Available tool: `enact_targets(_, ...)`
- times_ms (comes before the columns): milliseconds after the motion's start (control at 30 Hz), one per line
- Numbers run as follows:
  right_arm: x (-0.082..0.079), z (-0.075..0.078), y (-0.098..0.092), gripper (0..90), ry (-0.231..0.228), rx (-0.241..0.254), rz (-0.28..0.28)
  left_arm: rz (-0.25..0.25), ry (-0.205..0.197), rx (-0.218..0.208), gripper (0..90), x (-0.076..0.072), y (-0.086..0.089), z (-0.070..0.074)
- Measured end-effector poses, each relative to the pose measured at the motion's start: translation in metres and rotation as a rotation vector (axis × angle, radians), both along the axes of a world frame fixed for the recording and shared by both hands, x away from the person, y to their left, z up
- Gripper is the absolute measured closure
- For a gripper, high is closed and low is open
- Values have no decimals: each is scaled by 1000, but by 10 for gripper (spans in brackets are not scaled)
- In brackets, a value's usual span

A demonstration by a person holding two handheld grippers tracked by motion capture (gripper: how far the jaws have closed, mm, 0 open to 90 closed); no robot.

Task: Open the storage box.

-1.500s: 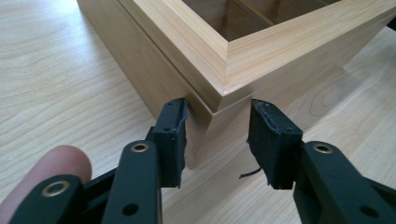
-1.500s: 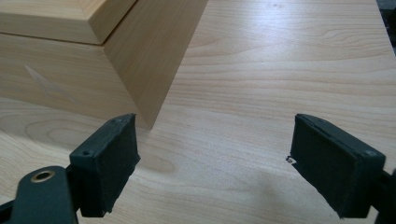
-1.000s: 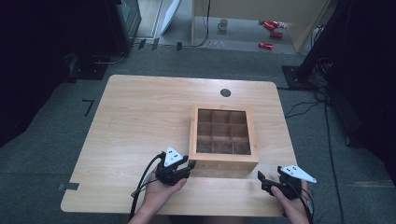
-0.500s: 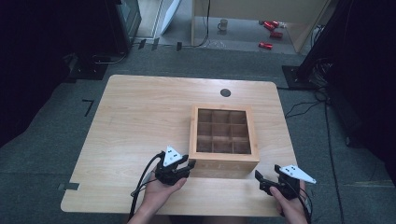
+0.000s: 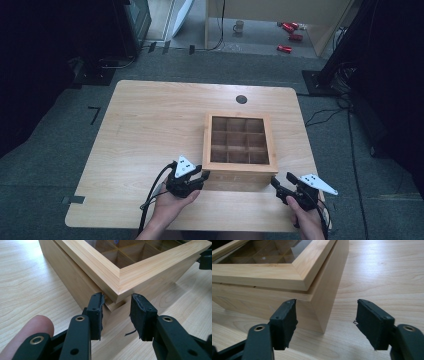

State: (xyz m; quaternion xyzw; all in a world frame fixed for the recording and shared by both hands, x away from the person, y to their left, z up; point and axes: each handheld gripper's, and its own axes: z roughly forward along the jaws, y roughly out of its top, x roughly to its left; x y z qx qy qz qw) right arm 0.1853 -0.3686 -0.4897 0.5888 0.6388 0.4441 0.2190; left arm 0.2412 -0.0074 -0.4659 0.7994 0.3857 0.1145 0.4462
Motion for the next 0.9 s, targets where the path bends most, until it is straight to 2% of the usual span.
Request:
enact_targets(200, 3, 0, 4, 397, -11, 33, 6, 0, 1, 1, 633, 0, 0, 0)
enact_targets(400, 5, 1, 6, 401, -14, 55, 11, 0, 3, 1, 633, 0, 0, 0)
enact_targets(733, 6, 2, 6, 402, -33, 51, 8, -5, 6, -12, 629, 1, 2, 1)
enact_targets(900, 7, 4, 7, 401, -23, 50, 13, -10, -2, -24, 584, -3, 9, 3)
